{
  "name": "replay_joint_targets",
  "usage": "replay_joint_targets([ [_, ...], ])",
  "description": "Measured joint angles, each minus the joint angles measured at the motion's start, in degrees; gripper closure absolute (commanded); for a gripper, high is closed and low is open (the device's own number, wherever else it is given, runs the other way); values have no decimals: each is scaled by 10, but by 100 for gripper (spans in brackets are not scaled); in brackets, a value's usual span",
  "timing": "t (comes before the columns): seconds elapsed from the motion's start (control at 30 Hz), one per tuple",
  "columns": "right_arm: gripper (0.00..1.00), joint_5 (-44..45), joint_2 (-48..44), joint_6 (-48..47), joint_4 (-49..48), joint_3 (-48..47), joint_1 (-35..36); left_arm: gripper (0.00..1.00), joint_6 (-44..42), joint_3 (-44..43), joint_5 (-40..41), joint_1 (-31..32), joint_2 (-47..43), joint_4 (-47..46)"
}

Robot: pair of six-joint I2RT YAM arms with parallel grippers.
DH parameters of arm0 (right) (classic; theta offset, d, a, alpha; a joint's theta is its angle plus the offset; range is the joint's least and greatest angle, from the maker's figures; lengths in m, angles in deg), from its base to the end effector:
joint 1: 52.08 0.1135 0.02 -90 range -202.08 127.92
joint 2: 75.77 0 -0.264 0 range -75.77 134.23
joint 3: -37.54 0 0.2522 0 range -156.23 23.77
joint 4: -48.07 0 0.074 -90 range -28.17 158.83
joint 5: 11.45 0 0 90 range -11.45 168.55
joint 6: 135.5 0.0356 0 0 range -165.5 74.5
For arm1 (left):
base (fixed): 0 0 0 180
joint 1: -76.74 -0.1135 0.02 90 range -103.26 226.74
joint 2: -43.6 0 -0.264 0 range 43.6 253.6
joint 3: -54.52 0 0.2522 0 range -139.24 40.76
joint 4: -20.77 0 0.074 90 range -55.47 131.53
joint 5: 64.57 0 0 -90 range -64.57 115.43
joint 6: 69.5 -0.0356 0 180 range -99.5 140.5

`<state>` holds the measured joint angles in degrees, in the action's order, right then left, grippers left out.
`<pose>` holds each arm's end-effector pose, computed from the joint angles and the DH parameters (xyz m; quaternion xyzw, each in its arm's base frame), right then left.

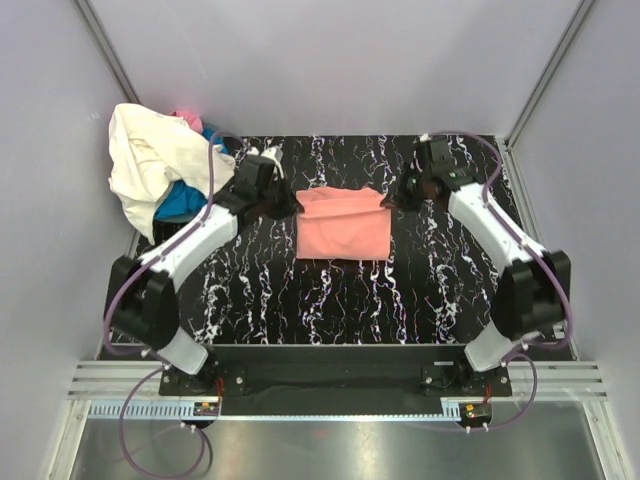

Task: Fold and stack the t-shirts
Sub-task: Fold the tshirt

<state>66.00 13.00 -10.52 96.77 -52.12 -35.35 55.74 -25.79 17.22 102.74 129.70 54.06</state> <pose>0.3229 0.1051 0.3008 0.1082 0.9219 0.2478 0.2775 0.3013 -0.1526 0.2826 -0.0419 0.9001 -0.2740 0.3361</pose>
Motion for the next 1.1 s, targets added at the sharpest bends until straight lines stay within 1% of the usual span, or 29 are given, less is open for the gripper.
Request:
replay_joint_targets([
  [0.1,100,23,110,-8,17,-113,-5,100,-7,-83,-11,-28,84,11],
  [0.13,100,30,145,-10,19,-151,-7,98,-10,-120,-14,-37,120,15],
  [0.17,96,37,202,-12,37,-214,-11,91,-11,-156,-19,-45,151,26],
  [0.2,80,43,244,-13,41,-262,-14,56,-16,-205,-24,-55,196,36],
  [0.23,37,48,297,-12,49,-325,-19,42,-24,-258,-28,-65,241,44],
  [0.27,24,56,354,-10,65,-392,-24,35,-28,-315,-34,-74,290,52],
  [0.3,15,65,413,-15,78,-466,-30,24,-30,-377,-44,-83,343,66],
  [0.33,5,70,452,-16,86,-513,-34,22,-35,-435,-52,-92,393,74],
  [0.37,4,77,499,-17,101,-568,-40,20,-36,-487,-57,-99,437,83],
  [0.4,4,83,536,-21,112,-612,-45,18,-38,-513,-59,-103,465,87],
  [0.43,4,90,564,-23,124,-639,-49,9,-40,-529,-61,-110,487,94],
  [0.47,4,94,578,-23,135,-648,-53,7,-45,-527,-63,-114,497,103],
  [0.53,3,102,579,-24,140,-620,-59,5,-49,-499,-66,-118,495,115],
  [0.63,2,106,506,-23,96,-465,-63,5,-57,-438,-66,-114,462,115],
  [0.7,2,106,447,-22,68,-368,-63,5,-62,-397,-66,-109,426,112],
  [0.77,2,104,398,-21,51,-305,-65,5,-67,-354,-65,-103,381,107],
  [0.8,5,101,375,-21,41,-281,-66,5,-69,-329,-63,-99,351,104],
  [0.93,14,78,320,-19,-17,-228,-77,5,-76,-234,-45,-81,221,90],
  [1.0,17,60,317,-17,-47,-211,-82,5,-81,-184,-28,-68,155,81],
  [1.03,21,52,318,-16,-62,-199,-85,5,-83,-158,-17,-59,123,78],
  [1.1,24,37,319,-14,-82,-170,-89,5,-84,-110,5,-42,68,77],
])
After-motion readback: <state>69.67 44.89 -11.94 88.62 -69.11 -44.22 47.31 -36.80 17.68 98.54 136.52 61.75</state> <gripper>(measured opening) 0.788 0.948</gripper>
